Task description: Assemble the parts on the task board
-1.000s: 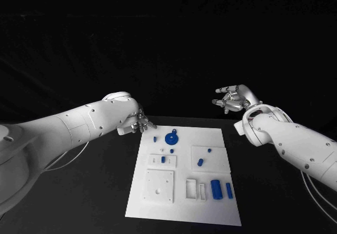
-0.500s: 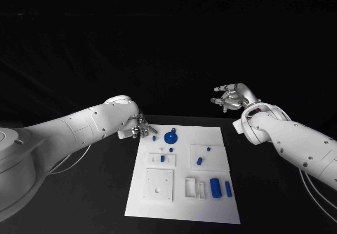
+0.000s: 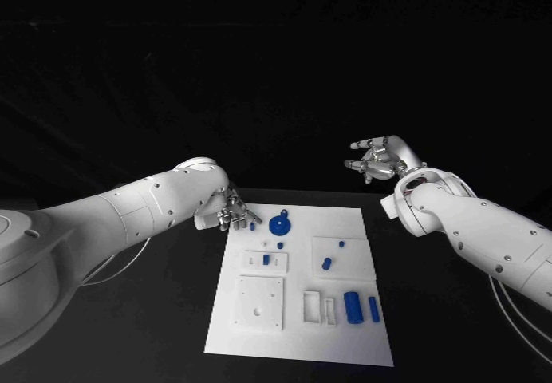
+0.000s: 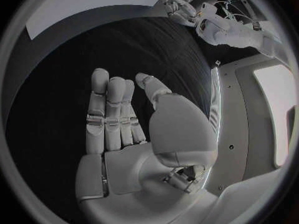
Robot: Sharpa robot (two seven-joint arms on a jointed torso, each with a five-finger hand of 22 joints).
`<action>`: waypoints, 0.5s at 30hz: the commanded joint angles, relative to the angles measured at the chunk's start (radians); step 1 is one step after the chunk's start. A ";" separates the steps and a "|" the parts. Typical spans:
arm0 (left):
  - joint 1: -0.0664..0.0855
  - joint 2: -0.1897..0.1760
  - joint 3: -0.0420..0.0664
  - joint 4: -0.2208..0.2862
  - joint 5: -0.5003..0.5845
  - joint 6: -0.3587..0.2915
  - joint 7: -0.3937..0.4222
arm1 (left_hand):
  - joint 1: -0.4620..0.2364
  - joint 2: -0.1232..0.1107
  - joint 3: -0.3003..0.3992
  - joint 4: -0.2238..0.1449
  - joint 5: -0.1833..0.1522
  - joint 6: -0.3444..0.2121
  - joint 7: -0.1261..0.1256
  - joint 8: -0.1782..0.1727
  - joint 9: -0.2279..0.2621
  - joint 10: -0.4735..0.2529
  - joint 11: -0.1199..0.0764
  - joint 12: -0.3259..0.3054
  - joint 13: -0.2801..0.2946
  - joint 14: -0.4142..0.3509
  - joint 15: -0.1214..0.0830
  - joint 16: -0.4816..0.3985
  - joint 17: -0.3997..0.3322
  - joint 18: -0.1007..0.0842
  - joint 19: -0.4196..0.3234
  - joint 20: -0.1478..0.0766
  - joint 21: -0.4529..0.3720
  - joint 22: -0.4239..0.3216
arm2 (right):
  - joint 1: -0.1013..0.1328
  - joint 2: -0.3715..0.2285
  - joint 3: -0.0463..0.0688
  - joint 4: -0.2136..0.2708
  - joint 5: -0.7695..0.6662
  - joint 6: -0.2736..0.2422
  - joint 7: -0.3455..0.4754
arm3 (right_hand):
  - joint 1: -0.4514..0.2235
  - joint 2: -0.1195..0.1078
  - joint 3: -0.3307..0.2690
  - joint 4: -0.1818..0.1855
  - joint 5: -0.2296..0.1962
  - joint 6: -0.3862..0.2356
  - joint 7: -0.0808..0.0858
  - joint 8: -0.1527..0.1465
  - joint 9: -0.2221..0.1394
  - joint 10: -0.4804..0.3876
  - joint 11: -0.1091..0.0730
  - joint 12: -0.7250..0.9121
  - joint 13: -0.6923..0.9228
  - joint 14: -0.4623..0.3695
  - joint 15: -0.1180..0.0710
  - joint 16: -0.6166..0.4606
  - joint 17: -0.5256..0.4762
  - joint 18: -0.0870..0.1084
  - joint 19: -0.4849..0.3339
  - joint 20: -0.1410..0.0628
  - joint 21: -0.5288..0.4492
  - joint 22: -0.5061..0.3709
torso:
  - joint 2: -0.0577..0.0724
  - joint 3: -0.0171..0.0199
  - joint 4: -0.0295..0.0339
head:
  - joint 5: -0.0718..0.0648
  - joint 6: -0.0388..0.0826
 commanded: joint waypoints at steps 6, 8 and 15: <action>-0.003 0.003 -0.001 0.003 0.017 0.024 0.019 | 0.021 0.039 0.011 -0.025 -0.005 -0.005 0.000 -0.002 -0.006 -0.002 0.003 0.008 0.001 -0.008 0.000 0.004 -0.003 0.013 -0.004 0.006 0.005 0.017 | 0.000 0.002 0.001 0.000 -0.001 -0.001 0.007 | 0.002 -0.004 0.001 0.011 0.007 0.012 0.011 -0.001 0.000 -0.011 -0.001 0.003 -0.001 -0.005 0.002 -0.002 -0.002 0.008 0.037 0.003 -0.007 -0.002 | 0.000 0.0004 -0.0002 | -0.002 0.002; -0.003 0.004 -0.002 0.002 0.017 0.018 0.021 | 0.039 0.055 0.018 -0.034 -0.015 -0.003 0.000 -0.002 -0.007 -0.002 0.003 0.008 0.001 -0.008 0.000 0.004 -0.004 0.013 -0.005 0.006 0.005 0.017 | 0.000 0.002 0.001 -0.001 -0.001 0.000 0.007 | 0.002 -0.004 0.001 0.011 0.007 0.012 0.011 -0.001 0.000 -0.011 -0.001 0.003 -0.001 -0.005 0.002 -0.002 -0.002 0.008 0.037 0.003 -0.007 -0.002 | 0.001 0.0003 -0.0001 | -0.003 0.002; -0.006 0.005 -0.003 0.000 0.022 -0.002 0.032 | 0.063 0.071 0.016 -0.046 -0.016 0.000 -0.001 -0.001 -0.009 -0.003 0.003 0.009 0.001 -0.008 0.000 0.005 -0.005 0.013 -0.006 0.006 0.006 0.017 | 0.000 0.004 0.001 -0.002 -0.001 0.002 0.006 | 0.002 -0.004 0.001 0.011 0.007 0.012 0.011 -0.001 0.000 -0.011 -0.001 0.003 -0.001 -0.005 0.002 -0.002 -0.002 0.008 0.037 0.003 -0.007 -0.002 | 0.001 0.0004 -0.0010 | -0.003 0.002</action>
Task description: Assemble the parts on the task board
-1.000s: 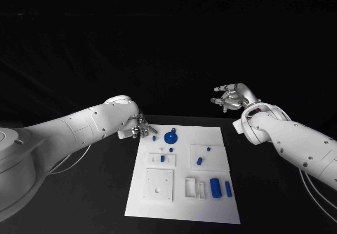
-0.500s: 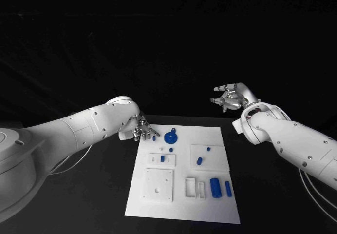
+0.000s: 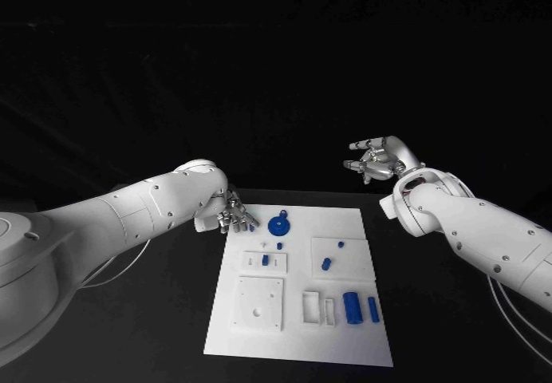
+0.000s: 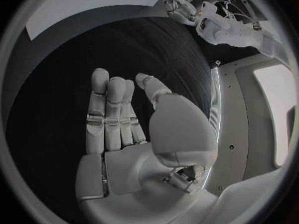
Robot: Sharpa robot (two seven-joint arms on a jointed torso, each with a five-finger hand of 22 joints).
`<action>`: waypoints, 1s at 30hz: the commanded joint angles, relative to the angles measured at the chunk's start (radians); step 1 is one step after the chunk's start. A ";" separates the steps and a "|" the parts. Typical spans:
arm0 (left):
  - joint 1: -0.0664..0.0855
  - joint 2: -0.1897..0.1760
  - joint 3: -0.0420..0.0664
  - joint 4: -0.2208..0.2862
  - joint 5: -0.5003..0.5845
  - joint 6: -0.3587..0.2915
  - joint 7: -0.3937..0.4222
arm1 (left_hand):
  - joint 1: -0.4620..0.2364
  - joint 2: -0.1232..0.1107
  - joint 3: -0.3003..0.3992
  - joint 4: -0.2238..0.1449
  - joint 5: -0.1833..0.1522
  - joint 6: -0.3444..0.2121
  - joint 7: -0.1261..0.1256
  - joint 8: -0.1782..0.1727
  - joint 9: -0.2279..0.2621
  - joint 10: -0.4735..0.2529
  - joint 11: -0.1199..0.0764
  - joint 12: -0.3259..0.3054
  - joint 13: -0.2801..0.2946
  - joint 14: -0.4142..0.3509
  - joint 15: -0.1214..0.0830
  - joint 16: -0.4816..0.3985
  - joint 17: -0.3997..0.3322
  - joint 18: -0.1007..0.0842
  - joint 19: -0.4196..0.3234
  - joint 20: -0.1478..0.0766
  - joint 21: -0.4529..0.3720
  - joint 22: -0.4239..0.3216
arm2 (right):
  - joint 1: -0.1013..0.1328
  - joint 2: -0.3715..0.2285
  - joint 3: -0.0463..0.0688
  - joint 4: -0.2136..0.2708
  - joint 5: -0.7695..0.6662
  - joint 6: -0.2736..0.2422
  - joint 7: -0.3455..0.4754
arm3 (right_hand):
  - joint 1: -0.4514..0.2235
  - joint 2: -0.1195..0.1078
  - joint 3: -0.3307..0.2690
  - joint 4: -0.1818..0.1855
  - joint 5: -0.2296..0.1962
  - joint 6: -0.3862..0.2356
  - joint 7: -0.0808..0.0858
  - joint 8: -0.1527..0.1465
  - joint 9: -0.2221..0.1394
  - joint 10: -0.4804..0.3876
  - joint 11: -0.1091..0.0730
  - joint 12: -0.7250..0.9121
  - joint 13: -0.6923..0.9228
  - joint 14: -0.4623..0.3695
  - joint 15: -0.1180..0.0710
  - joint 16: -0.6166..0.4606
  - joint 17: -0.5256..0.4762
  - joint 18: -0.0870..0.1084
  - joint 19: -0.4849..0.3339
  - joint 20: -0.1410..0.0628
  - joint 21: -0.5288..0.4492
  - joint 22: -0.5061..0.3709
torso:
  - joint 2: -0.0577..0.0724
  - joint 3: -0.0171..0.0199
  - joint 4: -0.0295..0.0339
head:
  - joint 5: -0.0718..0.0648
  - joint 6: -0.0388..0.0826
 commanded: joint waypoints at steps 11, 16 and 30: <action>-0.005 0.012 -0.001 -0.008 0.040 -0.015 0.024 | 0.008 0.012 -0.015 -0.007 -0.005 -0.002 0.000 -0.002 -0.003 -0.004 0.003 0.003 0.000 -0.009 0.000 0.007 -0.003 0.013 -0.003 0.002 0.007 0.017 | 0.000 0.003 0.001 -0.001 -0.002 0.007 0.005 | 0.003 -0.005 0.000 0.005 0.005 0.013 0.009 -0.001 0.000 -0.008 -0.005 0.003 -0.001 -0.006 0.002 -0.002 -0.001 0.008 0.037 0.003 -0.004 -0.001 | 0.000 0.0006 0.0008 | 0.000 0.002; -0.005 0.013 -0.001 -0.013 0.045 -0.016 0.025 | 0.011 0.012 -0.015 -0.008 -0.005 -0.002 0.000 -0.002 -0.003 -0.004 0.003 0.003 0.000 -0.009 0.000 0.007 -0.003 0.013 -0.003 0.003 0.007 0.017 | 0.000 0.004 0.001 -0.001 -0.002 0.010 0.005 | 0.003 -0.005 0.000 0.005 0.005 0.013 0.009 -0.001 0.000 -0.008 -0.005 0.003 -0.001 -0.006 0.002 -0.002 -0.001 0.008 0.037 0.003 -0.004 -0.001 | 0.001 0.0000 0.0009 | -0.002 0.002; -0.005 0.013 -0.001 -0.014 0.050 -0.030 0.037 | 0.083 0.075 0.026 -0.064 0.018 0.018 -0.016 0.030 0.024 -0.004 -0.003 0.004 0.000 -0.007 -0.006 0.013 -0.001 0.010 -0.003 -0.002 0.009 0.018 | 0.000 0.005 0.001 -0.005 -0.003 0.022 0.001 | 0.003 -0.004 -0.001 0.005 0.005 0.015 0.009 -0.001 0.000 -0.008 -0.004 0.003 -0.002 -0.006 0.002 -0.002 -0.001 0.008 0.036 0.003 -0.004 -0.001 | 0.000 -0.0007 0.0004 | -0.001 0.001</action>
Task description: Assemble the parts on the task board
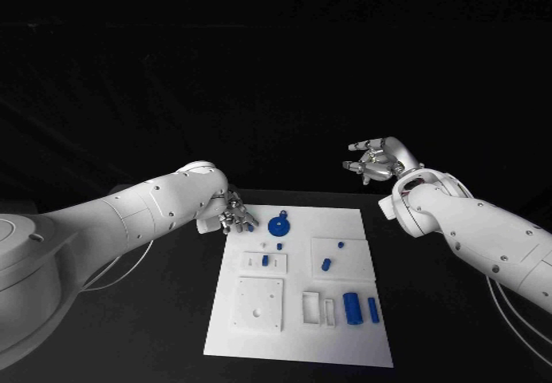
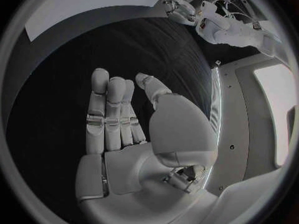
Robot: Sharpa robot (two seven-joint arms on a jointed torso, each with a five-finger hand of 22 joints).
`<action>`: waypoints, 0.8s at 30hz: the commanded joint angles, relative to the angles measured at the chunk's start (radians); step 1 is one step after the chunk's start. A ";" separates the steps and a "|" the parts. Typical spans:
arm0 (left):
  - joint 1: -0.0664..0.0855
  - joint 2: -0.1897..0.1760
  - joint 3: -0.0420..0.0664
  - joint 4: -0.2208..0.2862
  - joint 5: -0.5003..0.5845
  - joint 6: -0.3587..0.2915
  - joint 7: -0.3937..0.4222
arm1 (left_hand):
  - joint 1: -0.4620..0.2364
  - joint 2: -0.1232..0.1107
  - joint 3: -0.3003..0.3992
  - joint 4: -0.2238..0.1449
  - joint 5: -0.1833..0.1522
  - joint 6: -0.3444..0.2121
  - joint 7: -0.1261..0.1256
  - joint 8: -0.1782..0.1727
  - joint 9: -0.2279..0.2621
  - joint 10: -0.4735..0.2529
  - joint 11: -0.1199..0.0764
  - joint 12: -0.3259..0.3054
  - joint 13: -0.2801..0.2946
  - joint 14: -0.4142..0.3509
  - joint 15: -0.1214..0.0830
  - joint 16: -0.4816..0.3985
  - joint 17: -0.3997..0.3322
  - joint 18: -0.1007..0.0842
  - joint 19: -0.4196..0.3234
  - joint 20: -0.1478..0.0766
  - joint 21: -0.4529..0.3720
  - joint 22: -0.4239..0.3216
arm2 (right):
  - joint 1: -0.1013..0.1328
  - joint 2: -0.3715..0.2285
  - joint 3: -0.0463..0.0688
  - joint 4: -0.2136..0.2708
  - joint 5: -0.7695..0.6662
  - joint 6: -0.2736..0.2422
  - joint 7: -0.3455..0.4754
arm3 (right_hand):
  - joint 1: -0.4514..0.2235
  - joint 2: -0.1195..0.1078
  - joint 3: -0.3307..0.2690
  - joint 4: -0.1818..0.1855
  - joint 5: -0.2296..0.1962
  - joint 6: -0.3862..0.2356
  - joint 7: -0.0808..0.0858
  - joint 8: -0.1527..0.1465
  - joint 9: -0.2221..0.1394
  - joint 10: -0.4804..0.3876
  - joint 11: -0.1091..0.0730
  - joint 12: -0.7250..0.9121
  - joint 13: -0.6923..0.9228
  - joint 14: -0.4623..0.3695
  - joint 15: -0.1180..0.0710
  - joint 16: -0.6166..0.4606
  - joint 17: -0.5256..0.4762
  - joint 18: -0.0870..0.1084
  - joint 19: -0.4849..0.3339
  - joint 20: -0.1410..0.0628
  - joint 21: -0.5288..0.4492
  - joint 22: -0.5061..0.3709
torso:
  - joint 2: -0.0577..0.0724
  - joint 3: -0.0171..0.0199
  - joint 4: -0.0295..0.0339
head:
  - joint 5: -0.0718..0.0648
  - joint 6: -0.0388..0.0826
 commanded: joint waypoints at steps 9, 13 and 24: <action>0.000 0.003 0.000 0.003 0.013 -0.016 0.034 | 0.032 -0.003 0.259 -0.098 -0.204 -0.022 -0.015 0.062 0.120 0.000 -0.004 -0.002 -0.004 -0.006 -0.008 0.010 0.005 0.004 -0.008 -0.008 0.012 0.018 | 0.000 0.003 0.000 -0.002 -0.003 0.024 0.003 | 0.003 -0.004 -0.001 0.005 0.005 0.017 0.007 -0.001 0.000 -0.008 -0.004 0.003 -0.002 -0.006 0.002 -0.002 -0.001 0.008 0.036 0.003 -0.004 -0.001 | 0.000 -0.0004 0.0001 | 0.000 -0.002; 0.000 -0.001 0.000 0.006 0.015 -0.027 0.036 | -0.006 -0.067 0.424 -0.084 -0.201 -0.022 -0.016 0.077 0.171 0.003 -0.007 0.001 -0.003 -0.005 -0.007 0.013 0.005 0.006 -0.010 -0.007 0.018 0.018 | 0.000 0.003 0.000 -0.003 -0.003 0.026 0.002 | 0.003 -0.004 -0.001 0.005 0.005 0.017 0.007 -0.001 0.000 -0.008 -0.004 0.003 -0.002 -0.006 0.002 -0.002 -0.001 0.008 0.036 0.003 -0.004 -0.001 | 0.000 -0.0004 0.0004 | 0.000 -0.003; 0.001 -0.063 0.000 0.095 0.081 -0.117 0.014 | -0.045 -0.118 0.557 -0.114 -0.114 0.008 -0.029 0.111 0.307 0.043 -0.015 -0.012 -0.010 0.018 -0.014 0.015 0.017 0.007 0.001 -0.014 0.036 0.018 | 0.000 -0.001 0.000 -0.006 -0.003 0.030 0.000 | 0.003 -0.004 -0.002 0.005 0.006 0.017 0.007 -0.001 0.000 -0.009 -0.004 0.003 -0.002 -0.007 0.003 -0.002 -0.001 0.007 0.035 0.004 -0.005 -0.001 | -0.004 0.0003 0.0033 | 0.004 -0.003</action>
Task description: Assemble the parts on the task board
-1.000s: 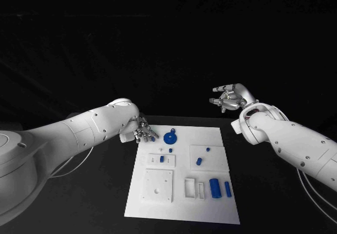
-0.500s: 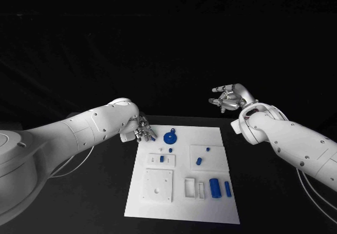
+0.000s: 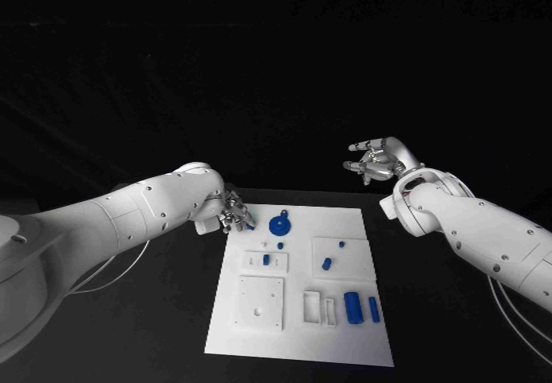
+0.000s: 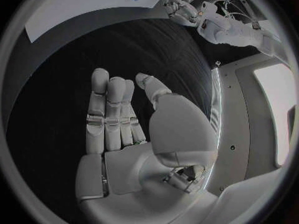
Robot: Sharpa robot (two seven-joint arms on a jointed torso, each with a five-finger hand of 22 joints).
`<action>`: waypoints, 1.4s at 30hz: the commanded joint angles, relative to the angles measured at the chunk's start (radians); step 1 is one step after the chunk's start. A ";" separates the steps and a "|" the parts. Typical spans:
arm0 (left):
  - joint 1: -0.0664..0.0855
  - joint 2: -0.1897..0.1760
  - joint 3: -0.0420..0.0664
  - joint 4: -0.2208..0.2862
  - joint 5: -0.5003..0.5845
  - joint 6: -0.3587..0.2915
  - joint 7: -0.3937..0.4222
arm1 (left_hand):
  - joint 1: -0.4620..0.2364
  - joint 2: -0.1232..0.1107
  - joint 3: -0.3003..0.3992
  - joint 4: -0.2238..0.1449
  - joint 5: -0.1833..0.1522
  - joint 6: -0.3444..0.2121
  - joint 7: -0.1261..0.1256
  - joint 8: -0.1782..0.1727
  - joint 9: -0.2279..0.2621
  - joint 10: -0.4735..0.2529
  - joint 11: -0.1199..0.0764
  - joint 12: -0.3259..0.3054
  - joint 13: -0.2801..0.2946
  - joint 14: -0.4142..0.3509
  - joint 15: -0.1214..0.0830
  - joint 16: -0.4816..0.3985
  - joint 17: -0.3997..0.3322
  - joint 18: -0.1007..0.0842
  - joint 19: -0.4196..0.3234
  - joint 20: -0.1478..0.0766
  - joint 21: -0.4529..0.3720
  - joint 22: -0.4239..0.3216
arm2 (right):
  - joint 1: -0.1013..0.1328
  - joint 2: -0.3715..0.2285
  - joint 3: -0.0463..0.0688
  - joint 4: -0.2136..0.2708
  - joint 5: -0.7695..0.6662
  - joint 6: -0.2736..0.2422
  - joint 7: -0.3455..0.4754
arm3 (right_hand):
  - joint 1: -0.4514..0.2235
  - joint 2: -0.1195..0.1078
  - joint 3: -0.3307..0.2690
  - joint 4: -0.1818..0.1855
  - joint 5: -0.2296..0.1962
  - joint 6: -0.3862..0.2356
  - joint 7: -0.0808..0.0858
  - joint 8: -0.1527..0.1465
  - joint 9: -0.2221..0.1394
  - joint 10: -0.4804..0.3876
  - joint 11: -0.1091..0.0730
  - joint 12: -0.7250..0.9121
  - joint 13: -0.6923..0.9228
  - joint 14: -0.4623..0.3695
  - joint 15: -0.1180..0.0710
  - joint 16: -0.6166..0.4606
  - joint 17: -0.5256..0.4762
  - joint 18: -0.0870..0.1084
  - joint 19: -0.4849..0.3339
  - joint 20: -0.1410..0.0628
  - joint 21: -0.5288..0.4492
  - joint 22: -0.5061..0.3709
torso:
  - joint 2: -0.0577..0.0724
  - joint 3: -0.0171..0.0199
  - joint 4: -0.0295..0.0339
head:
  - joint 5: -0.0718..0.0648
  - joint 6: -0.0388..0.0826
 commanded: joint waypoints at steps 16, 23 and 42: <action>0.030 -0.197 -0.001 0.338 0.145 -0.225 -0.074 | -0.075 -0.069 0.109 -0.089 0.220 0.101 -0.041 0.032 0.282 0.048 -0.018 0.048 0.001 0.055 -0.008 0.030 0.077 0.010 0.018 -0.013 0.031 0.018 | 0.000 -0.015 0.000 -0.001 -0.003 0.016 0.000 | 0.002 -0.004 -0.002 0.005 0.007 0.015 0.009 -0.001 0.000 -0.009 -0.004 0.003 -0.001 -0.008 0.003 -0.002 -0.002 0.007 0.035 0.004 -0.005 -0.001 | -0.012 0.0004 0.0084 | 0.007 -0.010; 0.032 -0.260 -0.009 0.451 0.141 -0.289 -0.068 | -0.122 -0.096 0.137 -0.131 0.313 0.161 -0.054 -0.015 0.368 0.049 -0.027 0.091 -0.019 0.074 -0.009 0.047 0.162 0.016 0.020 -0.012 0.052 0.018 | -0.001 -0.019 0.000 -0.003 -0.003 0.017 0.000 | 0.003 -0.004 -0.003 0.005 0.009 0.015 0.009 -0.001 0.000 -0.010 -0.004 0.003 -0.001 -0.008 0.003 -0.002 -0.002 0.007 0.035 0.004 -0.006 0.000 | -0.014 -0.0010 0.0097 | 0.009 -0.017; 0.004 -0.271 -0.068 0.564 -0.080 -0.435 -0.055 | -0.123 -0.102 0.143 -0.131 0.333 0.198 -0.057 -0.090 0.448 0.049 -0.030 0.116 -0.030 0.081 -0.006 0.057 0.204 0.031 0.015 -0.002 0.082 0.016 | -0.005 -0.023 0.000 0.000 -0.003 0.016 0.002 | 0.002 -0.005 -0.003 0.006 0.016 0.014 0.009 -0.001 0.000 -0.009 -0.004 0.003 -0.001 -0.007 0.002 -0.001 -0.002 0.007 0.036 0.003 -0.006 0.000 | -0.011 0.0001 0.0080 | 0.013 -0.028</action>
